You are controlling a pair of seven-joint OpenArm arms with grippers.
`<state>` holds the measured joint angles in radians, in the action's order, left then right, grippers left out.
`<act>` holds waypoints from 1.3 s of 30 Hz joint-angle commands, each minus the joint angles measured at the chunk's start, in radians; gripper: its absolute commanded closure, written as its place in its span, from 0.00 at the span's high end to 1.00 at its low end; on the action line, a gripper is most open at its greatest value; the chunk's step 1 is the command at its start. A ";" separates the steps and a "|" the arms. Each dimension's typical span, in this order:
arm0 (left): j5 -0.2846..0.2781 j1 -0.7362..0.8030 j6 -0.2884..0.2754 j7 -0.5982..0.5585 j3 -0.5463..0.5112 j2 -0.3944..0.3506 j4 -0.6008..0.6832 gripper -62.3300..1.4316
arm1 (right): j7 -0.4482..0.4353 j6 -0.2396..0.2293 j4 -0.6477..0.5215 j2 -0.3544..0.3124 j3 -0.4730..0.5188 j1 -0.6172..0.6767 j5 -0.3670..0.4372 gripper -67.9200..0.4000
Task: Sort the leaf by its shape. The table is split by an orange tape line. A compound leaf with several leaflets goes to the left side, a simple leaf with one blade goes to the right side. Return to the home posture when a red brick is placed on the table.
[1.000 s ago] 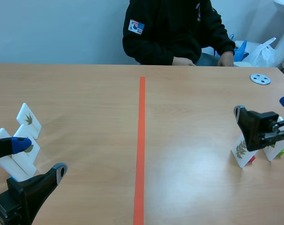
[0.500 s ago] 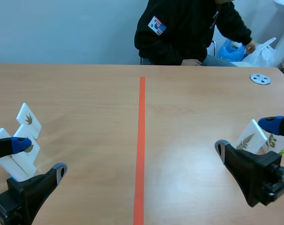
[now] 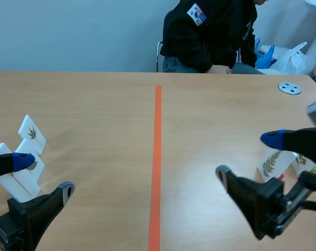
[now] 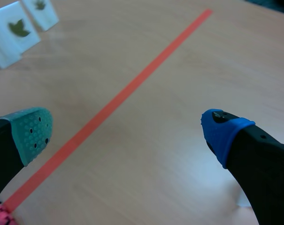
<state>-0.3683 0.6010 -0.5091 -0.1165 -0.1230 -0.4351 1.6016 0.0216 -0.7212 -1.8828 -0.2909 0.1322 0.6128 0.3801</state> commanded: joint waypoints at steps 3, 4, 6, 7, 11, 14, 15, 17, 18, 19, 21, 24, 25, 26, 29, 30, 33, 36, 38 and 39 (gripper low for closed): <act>-0.013 -0.003 -0.003 -0.018 -0.008 0.002 0.029 1.00 | -0.032 0.021 -0.003 0.003 -0.083 -0.003 -0.053 1.00; -0.013 -0.003 -0.003 -0.018 -0.008 0.002 0.029 1.00 | -0.036 0.042 -0.003 0.003 -0.105 -0.003 -0.069 1.00; -0.013 -0.003 -0.003 -0.018 -0.008 0.002 0.029 1.00 | -0.043 0.081 -0.003 0.003 -0.141 -0.003 -0.098 1.00; -0.013 -0.003 -0.003 -0.018 -0.008 0.002 0.029 1.00 | -0.047 0.096 -0.003 0.003 -0.154 -0.003 -0.113 1.00; -0.013 -0.003 -0.003 -0.018 -0.008 0.002 0.029 1.00 | -0.051 0.173 -0.003 0.003 -0.195 -0.003 -0.120 1.00; -0.013 -0.003 -0.003 -0.018 -0.008 0.002 0.029 1.00 | -0.058 0.254 -0.003 0.005 -0.212 -0.003 -0.119 1.00; -0.013 -0.003 -0.003 -0.018 -0.008 0.002 0.029 1.00 | -0.058 0.277 -0.003 0.009 -0.212 -0.003 -0.119 1.00; -0.013 -0.003 -0.003 -0.017 -0.008 0.002 0.029 1.00 | -0.058 0.304 -0.003 0.019 -0.212 -0.003 -0.119 1.00; -0.013 -0.003 -0.003 -0.017 -0.008 0.002 0.029 1.00 | -0.059 0.306 -0.003 0.020 -0.212 -0.003 -0.119 1.00; -0.013 -0.003 -0.003 -0.017 -0.008 0.002 0.029 1.00 | -0.061 0.306 -0.003 0.020 -0.212 -0.003 -0.119 1.00; -0.013 -0.003 -0.003 -0.017 -0.008 0.002 0.029 1.00 | -0.061 0.310 -0.003 0.020 -0.212 -0.003 -0.119 1.00; -0.013 -0.003 -0.003 -0.017 -0.008 0.002 0.029 1.00 | -0.061 0.311 -0.003 0.019 -0.212 -0.003 -0.119 1.00; -0.013 -0.003 -0.003 -0.017 -0.008 0.002 0.029 1.00 | -0.061 0.311 -0.003 0.019 -0.212 -0.003 -0.119 1.00; -0.013 -0.003 -0.003 -0.017 -0.008 0.002 0.029 1.00 | -0.061 0.311 -0.003 0.019 -0.212 -0.003 -0.119 1.00; -0.013 -0.003 -0.003 -0.017 -0.008 0.002 0.029 1.00 | -0.061 0.311 -0.003 0.019 -0.212 -0.003 -0.119 1.00; -0.013 -0.003 -0.003 -0.017 -0.008 0.002 0.029 1.00 | -0.061 0.311 -0.003 0.019 -0.212 -0.003 -0.119 1.00; -0.013 -0.003 -0.003 -0.017 -0.008 0.002 0.029 1.00 | -0.061 0.311 -0.003 0.019 -0.212 -0.003 -0.119 1.00; -0.013 -0.003 -0.003 -0.017 -0.008 0.002 0.029 1.00 | -0.061 0.311 -0.003 0.019 -0.212 -0.003 -0.119 1.00; -0.013 -0.003 -0.003 -0.017 -0.008 0.002 0.029 1.00 | -0.061 0.311 -0.003 0.019 -0.212 -0.003 -0.119 1.00; -0.013 -0.003 -0.003 -0.017 -0.008 0.002 0.029 1.00 | -0.061 0.314 -0.003 0.019 -0.212 -0.003 -0.119 1.00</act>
<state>-0.3687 0.6010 -0.5091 -0.1165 -0.1230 -0.4351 1.6016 -0.0212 -0.4103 -1.8824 -0.2687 -0.0872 0.6132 0.2508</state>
